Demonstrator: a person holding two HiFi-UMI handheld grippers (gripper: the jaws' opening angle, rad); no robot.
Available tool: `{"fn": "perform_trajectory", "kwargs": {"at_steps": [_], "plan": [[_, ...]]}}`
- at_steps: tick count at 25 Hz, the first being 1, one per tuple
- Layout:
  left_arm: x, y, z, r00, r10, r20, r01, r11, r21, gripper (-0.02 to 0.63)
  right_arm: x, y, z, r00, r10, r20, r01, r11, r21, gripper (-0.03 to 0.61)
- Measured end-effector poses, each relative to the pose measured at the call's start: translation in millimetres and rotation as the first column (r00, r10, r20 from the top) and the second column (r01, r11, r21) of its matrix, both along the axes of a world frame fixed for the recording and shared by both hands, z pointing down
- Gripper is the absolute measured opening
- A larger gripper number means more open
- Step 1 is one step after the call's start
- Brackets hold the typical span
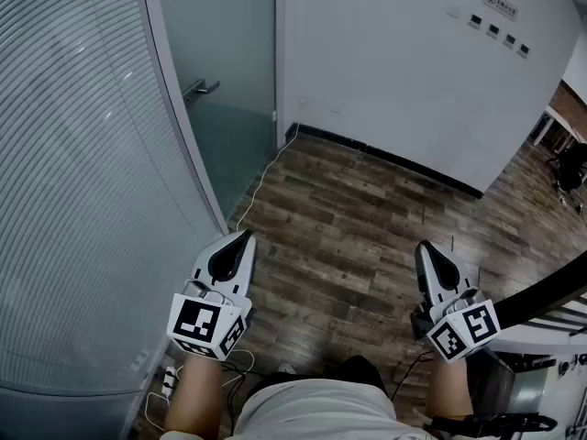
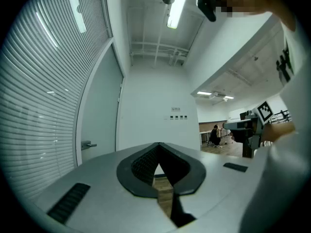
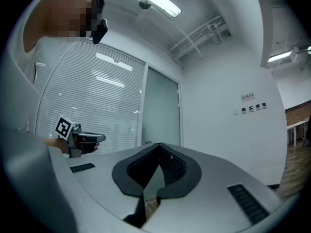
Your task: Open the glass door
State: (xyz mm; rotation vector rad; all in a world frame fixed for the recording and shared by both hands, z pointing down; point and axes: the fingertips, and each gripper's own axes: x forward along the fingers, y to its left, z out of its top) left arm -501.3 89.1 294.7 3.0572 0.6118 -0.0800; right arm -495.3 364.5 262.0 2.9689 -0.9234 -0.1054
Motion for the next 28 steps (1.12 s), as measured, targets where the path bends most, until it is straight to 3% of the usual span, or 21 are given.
{"fn": "perform_trajectory", "kwargs": {"at_steps": [5,12,20,28], "plan": [[11.4,-20.3,11.4,1.000,0.003,0.023,-0.003,1.000,-0.005,0.000,12.4,-21.8,9.5,1.000,-0.007,0.014,0.007,1.000,-0.002,0.000],[45.4,-40.4,24.2,0.998,-0.045,0.037,0.045,0.999,0.002,0.000,64.6,-39.0,27.8,0.998,-0.061,0.036,0.060,0.998,0.025,0.000],[117.2,-41.1,19.4,0.992,-0.119,0.042,0.120,0.993,-0.002,0.000,161.9,-41.0,26.6,0.990,-0.138,0.037,0.136,0.990,0.044,0.000],[224.0,-1.3,30.5,0.978,-0.180,0.108,0.184,0.983,-0.022,0.000,287.6,-9.2,31.2,0.975,-0.209,0.077,0.205,0.977,0.054,0.000]]}}
